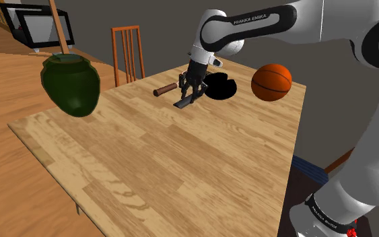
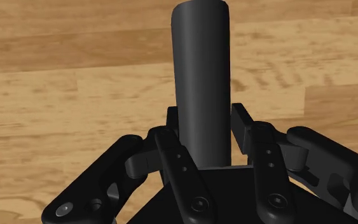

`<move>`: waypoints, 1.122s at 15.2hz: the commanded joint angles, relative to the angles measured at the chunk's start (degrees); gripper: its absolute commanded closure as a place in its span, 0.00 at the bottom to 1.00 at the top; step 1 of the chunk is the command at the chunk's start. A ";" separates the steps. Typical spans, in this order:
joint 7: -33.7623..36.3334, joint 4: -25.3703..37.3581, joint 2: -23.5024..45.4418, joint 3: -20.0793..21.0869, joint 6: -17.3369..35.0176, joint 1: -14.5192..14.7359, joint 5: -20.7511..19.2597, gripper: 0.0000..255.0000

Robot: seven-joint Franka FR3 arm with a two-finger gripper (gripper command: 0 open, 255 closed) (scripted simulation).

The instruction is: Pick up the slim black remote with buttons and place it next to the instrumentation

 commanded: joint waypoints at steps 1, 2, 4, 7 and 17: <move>0.19 6.63 4.83 -0.71 -2.12 0.36 -1.94 1.00; 0.26 10.03 7.18 -1.04 -3.31 0.64 -2.76 1.00; 0.33 17.46 12.12 -1.75 -6.04 1.37 -4.32 1.00; 0.29 29.53 19.70 -2.77 -10.76 2.82 -6.30 1.00; -0.60 24.00 21.09 -3.11 -3.99 2.58 -6.46 1.00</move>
